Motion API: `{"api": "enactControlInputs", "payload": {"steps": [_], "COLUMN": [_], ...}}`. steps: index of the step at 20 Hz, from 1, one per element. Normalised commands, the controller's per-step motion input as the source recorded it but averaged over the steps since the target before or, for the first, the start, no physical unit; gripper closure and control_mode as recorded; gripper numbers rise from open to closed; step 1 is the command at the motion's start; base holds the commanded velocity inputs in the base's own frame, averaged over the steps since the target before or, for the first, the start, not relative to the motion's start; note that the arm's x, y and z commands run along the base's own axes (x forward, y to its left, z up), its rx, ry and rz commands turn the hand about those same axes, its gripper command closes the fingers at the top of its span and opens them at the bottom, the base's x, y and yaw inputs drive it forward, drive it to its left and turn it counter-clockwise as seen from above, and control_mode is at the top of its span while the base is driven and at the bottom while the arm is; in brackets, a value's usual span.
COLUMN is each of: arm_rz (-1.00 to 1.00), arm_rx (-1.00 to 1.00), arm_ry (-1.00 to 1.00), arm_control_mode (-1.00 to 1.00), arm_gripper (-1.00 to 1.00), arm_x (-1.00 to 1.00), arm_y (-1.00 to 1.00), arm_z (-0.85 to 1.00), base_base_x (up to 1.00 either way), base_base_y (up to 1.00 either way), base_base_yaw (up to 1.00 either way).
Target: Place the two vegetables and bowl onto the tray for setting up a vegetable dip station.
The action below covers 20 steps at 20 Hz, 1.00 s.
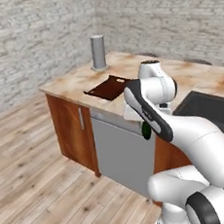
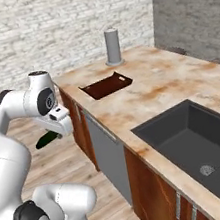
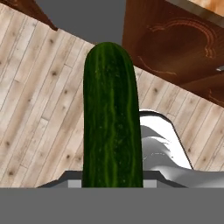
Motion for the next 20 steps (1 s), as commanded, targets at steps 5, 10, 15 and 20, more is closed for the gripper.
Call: {"api": "enactControlInputs", "payload": {"steps": [5,10,15,20], "arm_rz": [0.0,0.0,0.0,0.0], "arm_rx": [0.0,0.0,0.0,0.0], "arm_ry": [0.0,0.0,0.0,0.0], "arm_control_mode": [1.0,1.0,1.0,1.0], "arm_gripper": [1.0,1.0,1.0,1.0], "arm_x": [0.0,0.0,0.0,0.0], "arm_y": [0.0,0.0,0.0,0.0], "arm_z": [0.0,0.0,0.0,0.0], "base_base_x": [0.13,0.07,0.07,0.09], "base_base_y": [0.52,0.53,0.5,0.48], "base_base_yaw": [-0.34,-0.34,-0.38,-0.41]}}
